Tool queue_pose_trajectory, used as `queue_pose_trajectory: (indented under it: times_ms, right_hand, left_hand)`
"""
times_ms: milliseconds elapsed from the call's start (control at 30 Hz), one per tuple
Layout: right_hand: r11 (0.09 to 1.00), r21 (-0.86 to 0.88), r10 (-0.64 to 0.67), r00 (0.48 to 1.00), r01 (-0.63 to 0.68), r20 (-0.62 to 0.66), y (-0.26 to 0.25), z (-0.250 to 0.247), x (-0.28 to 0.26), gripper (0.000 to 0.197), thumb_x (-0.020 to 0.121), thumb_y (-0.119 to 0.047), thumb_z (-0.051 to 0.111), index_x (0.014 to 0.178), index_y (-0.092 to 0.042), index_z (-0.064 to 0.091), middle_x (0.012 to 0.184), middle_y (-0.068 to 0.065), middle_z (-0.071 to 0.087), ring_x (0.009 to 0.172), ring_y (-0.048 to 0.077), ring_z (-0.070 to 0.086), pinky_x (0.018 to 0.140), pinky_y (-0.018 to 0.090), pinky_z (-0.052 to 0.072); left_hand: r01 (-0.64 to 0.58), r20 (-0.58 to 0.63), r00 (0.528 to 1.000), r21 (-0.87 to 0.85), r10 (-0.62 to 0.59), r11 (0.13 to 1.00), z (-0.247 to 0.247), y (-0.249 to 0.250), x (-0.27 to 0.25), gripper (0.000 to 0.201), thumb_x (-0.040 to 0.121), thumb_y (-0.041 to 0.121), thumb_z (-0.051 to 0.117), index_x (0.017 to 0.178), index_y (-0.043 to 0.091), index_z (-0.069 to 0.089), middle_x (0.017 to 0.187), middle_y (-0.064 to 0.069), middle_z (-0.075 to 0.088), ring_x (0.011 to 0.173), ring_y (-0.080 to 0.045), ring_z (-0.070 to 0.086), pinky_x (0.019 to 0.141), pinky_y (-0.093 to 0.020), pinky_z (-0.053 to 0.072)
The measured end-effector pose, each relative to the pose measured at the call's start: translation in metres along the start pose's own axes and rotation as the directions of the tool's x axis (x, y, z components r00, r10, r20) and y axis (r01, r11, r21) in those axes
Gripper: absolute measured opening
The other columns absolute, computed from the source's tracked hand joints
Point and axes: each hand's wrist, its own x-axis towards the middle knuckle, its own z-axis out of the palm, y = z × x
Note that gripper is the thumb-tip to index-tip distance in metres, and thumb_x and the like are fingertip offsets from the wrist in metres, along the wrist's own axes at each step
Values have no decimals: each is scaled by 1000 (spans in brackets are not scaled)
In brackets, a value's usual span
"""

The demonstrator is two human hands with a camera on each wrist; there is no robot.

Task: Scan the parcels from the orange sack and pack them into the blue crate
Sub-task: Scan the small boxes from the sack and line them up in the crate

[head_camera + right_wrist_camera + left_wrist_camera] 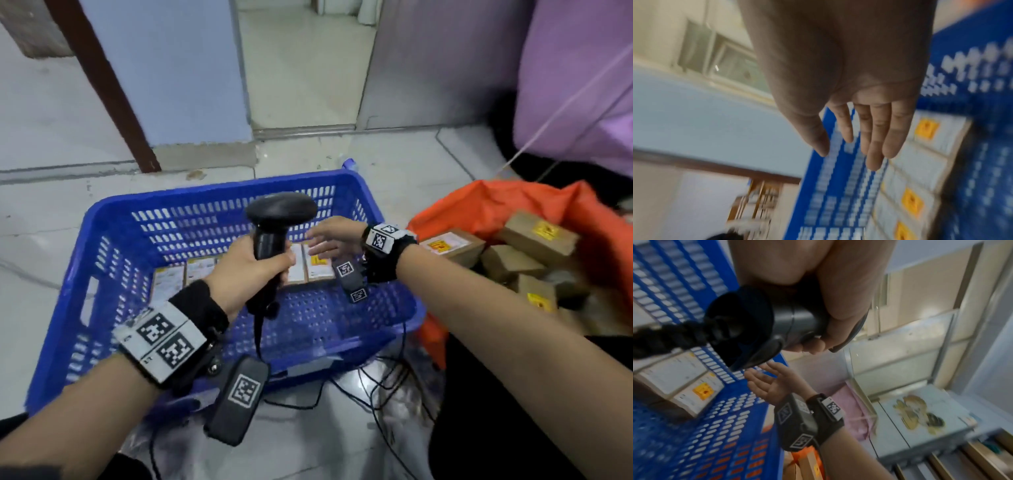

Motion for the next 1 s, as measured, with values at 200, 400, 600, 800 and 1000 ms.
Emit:
queue_pose_trajectory:
  times_ms: [200, 400, 600, 800, 1000]
  right_hand:
    - [991, 97, -49, 936, 88, -349, 45, -131, -86, 17, 98, -14, 47, 82, -15, 55, 75, 3, 54, 62, 15, 57, 56, 23, 46]
    - [985, -52, 87, 742, -163, -665, 148, -248, -144, 20, 74, -33, 71, 83, -16, 70, 79, 9, 63, 67, 20, 58, 75, 36, 52]
    - [654, -289, 308, 595, -699, -742, 216, -273, -213, 57, 95, -27, 57, 147, -14, 38, 150, 17, 37, 133, 35, 42, 105, 51, 41]
    - [608, -334, 372, 630, -721, -682, 259, -279, -179, 69, 91, -32, 58, 151, -15, 29, 154, 19, 31, 136, 35, 38, 103, 46, 41]
    - [703, -93, 441, 535, -705, -721, 259, -276, -162, 87, 89, -32, 64, 153, -2, 12, 153, 21, 29, 137, 39, 35, 103, 51, 38]
  left_hand:
    - [-119, 218, 971, 84, 98, 989, 111, 46, 33, 11, 86, 0, 63, 85, 7, 55, 60, -3, 54, 48, -11, 52, 53, -25, 45]
    - [-134, 320, 943, 96, 97, 986, 184, 50, 51, 10, 85, 0, 64, 86, 7, 57, 59, -6, 55, 48, -12, 52, 51, -21, 46]
    - [-117, 365, 930, 165, 49, 979, 215, 32, 57, 9, 87, 0, 63, 92, 3, 57, 59, -8, 55, 48, -11, 52, 51, -21, 46]
    - [-72, 374, 927, 204, -10, 976, 220, 18, 62, 14, 87, 1, 63, 99, -2, 56, 73, -17, 56, 52, -11, 54, 53, -21, 48]
    - [-60, 380, 925, 209, -25, 976, 219, 13, 61, 10, 88, 0, 62, 95, 1, 55, 69, -10, 55, 52, -10, 54, 55, -21, 49]
